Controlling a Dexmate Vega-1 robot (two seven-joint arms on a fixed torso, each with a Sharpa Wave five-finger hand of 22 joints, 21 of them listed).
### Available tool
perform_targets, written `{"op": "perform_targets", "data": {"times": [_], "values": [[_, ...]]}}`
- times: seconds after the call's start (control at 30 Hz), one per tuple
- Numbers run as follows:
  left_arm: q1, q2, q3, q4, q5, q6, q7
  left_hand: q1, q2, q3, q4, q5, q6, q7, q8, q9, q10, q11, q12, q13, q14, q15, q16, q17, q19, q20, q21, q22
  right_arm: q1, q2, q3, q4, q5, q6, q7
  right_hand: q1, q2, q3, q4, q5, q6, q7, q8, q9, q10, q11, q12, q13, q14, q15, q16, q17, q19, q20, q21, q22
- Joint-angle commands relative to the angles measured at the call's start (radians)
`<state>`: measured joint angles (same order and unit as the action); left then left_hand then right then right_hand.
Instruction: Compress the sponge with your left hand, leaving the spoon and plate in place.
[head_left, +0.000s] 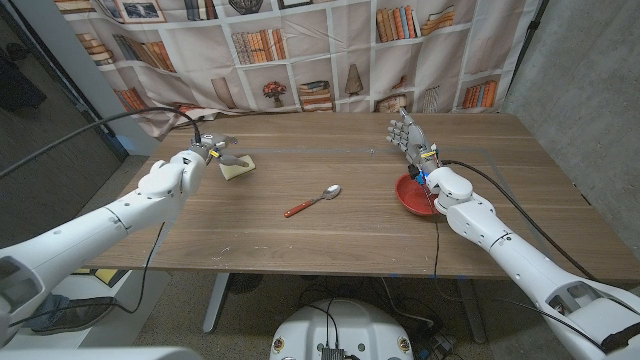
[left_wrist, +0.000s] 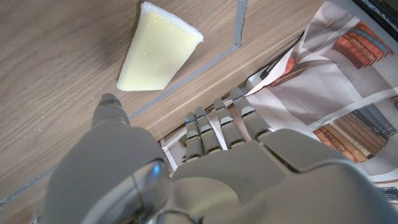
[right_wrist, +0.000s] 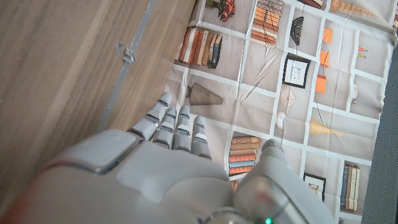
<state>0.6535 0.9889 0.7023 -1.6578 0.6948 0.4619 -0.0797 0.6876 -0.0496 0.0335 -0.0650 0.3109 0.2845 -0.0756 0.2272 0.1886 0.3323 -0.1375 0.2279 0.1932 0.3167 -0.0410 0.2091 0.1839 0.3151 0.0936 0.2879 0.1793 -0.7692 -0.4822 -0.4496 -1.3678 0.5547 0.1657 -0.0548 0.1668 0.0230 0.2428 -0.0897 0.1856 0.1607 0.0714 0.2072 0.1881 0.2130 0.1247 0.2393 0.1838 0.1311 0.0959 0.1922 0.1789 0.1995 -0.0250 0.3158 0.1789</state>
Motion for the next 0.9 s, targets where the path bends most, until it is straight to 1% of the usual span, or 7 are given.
{"op": "perform_targets", "data": {"times": [0.03,0.23,0.37,0.43,0.47,0.73,0.9], "values": [[-0.027,-0.03,0.043,0.039,0.078,0.003,-0.036,0.015,-0.002,0.001,-0.011,0.006,0.004,-0.014,-0.002,0.004,0.006,-0.012,-0.006,0.005,0.014,-0.055,-0.002,0.002,0.013,0.009,0.005,0.006,0.001,-0.008,-0.006,-0.019,-0.001,-0.02,-0.001,0.009,0.002,0.003,-0.003,-0.004,0.007,0.003,-0.003,0.005,0.006,0.002,-0.001,0.004,0.007,-0.004,-0.002,0.006,0.009,0.0,-0.003,0.006],[-0.033,-0.044,0.05,0.056,0.089,-0.002,-0.041,0.027,-0.007,0.001,-0.018,0.008,0.002,-0.023,-0.004,0.004,0.006,-0.015,-0.007,0.005,0.015,-0.057,-0.004,0.002,0.015,0.011,0.003,0.006,0.001,-0.006,-0.005,-0.017,0.004,-0.022,0.002,0.009,0.003,0.003,-0.004,-0.004,0.007,0.002,-0.004,0.005,0.007,0.002,-0.001,0.004,0.008,-0.002,-0.001,0.006,0.009,0.0,-0.004,0.006],[-0.037,-0.056,0.048,0.076,0.076,-0.014,-0.032,0.035,-0.009,0.001,-0.023,0.009,0.009,-0.023,-0.002,0.004,0.008,-0.022,-0.008,0.005,0.017,-0.058,-0.004,0.002,0.017,0.012,0.002,0.006,0.001,-0.003,-0.005,-0.01,0.007,-0.021,0.004,0.009,0.003,0.003,-0.004,-0.004,0.007,0.002,-0.004,0.005,0.007,0.003,-0.002,0.004,0.009,-0.001,-0.001,0.006,0.01,0.0,-0.005,0.006],[-0.041,-0.065,0.052,0.088,0.075,-0.021,-0.027,0.037,-0.01,0.001,-0.024,0.01,0.01,-0.023,-0.002,0.004,0.009,-0.022,-0.008,0.005,0.018,-0.058,-0.004,0.002,0.018,0.012,0.002,0.006,0.0,-0.001,-0.005,-0.008,0.01,-0.022,0.005,0.009,0.003,0.003,-0.004,-0.004,0.007,0.001,-0.004,0.005,0.007,0.003,-0.002,0.004,0.009,-0.002,-0.002,0.006,0.01,-0.001,-0.005,0.006],[-0.043,-0.069,0.054,0.095,0.073,-0.026,-0.022,0.039,-0.01,0.002,-0.025,0.01,0.012,-0.024,-0.001,0.004,0.01,-0.017,-0.008,0.005,0.018,-0.059,-0.004,0.002,0.02,0.013,0.002,0.006,0.0,-0.002,-0.006,-0.008,0.012,-0.023,0.007,0.009,0.003,0.003,-0.004,-0.004,0.007,0.002,-0.004,0.005,0.007,0.002,-0.002,0.004,0.008,-0.002,-0.002,0.006,0.01,0.0,-0.005,0.006],[-0.06,-0.097,0.066,0.144,0.049,-0.054,-0.01,0.048,-0.01,0.002,-0.029,0.012,0.021,-0.021,0.001,0.004,0.014,-0.02,-0.008,0.005,0.024,-0.059,-0.003,0.002,0.027,0.016,0.003,0.006,0.003,-0.001,-0.008,-0.008,0.011,-0.034,0.002,0.009,0.003,0.002,-0.004,-0.004,0.007,0.003,-0.005,0.005,0.007,0.002,-0.003,0.004,0.008,-0.002,-0.002,0.006,0.011,0.0,-0.006,0.006],[-0.061,-0.1,0.066,0.155,0.037,-0.054,0.0,0.055,-0.008,0.003,-0.031,0.014,0.025,-0.019,0.001,0.005,0.016,-0.018,-0.009,0.006,0.029,-0.059,-0.002,0.003,0.04,0.028,0.006,0.006,0.006,0.0,-0.01,-0.003,0.012,-0.043,0.001,0.009,0.004,0.002,-0.004,-0.004,0.006,0.003,-0.005,0.005,0.008,0.003,-0.003,0.004,0.009,-0.001,-0.002,0.006,0.011,0.0,-0.007,0.006]]}}
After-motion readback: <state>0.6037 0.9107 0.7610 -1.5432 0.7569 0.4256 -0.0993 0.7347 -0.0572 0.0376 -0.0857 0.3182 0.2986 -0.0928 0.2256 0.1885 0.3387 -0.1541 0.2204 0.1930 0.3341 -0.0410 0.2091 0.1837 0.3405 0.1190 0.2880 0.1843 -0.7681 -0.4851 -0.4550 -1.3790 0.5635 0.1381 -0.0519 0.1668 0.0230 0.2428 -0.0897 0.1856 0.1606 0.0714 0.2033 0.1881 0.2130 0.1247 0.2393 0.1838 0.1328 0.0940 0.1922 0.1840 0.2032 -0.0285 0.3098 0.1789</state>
